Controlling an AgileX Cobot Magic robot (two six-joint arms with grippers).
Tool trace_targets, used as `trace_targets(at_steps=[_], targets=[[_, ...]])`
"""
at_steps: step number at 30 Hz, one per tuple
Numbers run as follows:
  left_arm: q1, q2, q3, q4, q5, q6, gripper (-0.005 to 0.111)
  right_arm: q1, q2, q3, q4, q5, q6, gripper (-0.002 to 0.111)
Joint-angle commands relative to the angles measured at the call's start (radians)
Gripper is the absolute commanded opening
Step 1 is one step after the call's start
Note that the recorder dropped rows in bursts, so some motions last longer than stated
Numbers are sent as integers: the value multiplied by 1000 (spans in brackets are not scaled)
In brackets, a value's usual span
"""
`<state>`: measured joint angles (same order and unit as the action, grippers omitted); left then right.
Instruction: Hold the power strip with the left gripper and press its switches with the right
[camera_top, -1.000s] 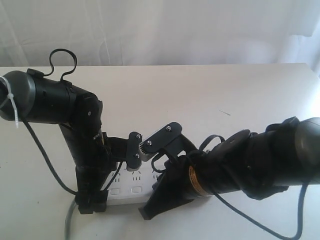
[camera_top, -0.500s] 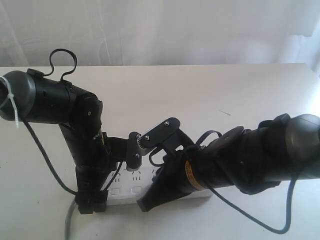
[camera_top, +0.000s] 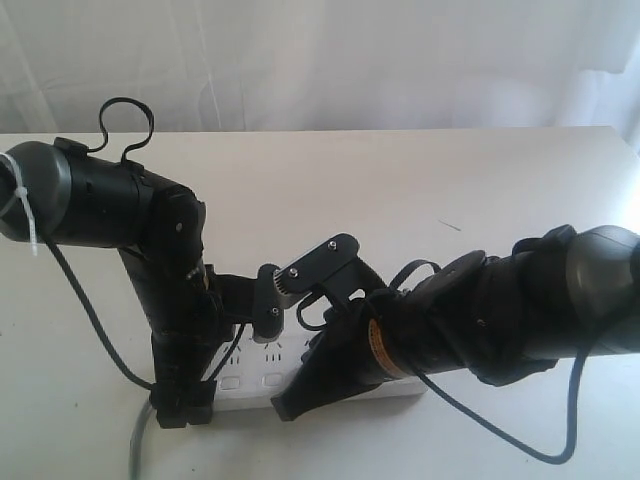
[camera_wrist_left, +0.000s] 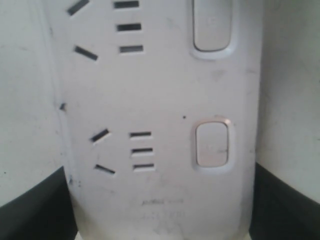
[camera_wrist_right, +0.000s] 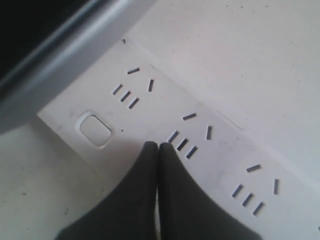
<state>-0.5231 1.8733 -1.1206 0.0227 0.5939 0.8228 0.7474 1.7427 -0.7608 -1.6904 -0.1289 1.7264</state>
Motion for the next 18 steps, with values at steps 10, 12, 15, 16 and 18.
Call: trace_targets(at_steps=[10,12,15,16,18], targets=[[-3,36,16,39,-9,10,0,0,46,74,-8,0,4,0],[-3,36,16,39,-7,10,0,0,71,74,-8,0,4,0],[-3,36,16,39,-3,10,0,0,115,74,-8,2,4,0],[-3,36,16,39,-1,10,0,0,124,74,-8,2,4,0],[-3,36,16,39,1,10,0,0,125,74,-8,-7,4,0]])
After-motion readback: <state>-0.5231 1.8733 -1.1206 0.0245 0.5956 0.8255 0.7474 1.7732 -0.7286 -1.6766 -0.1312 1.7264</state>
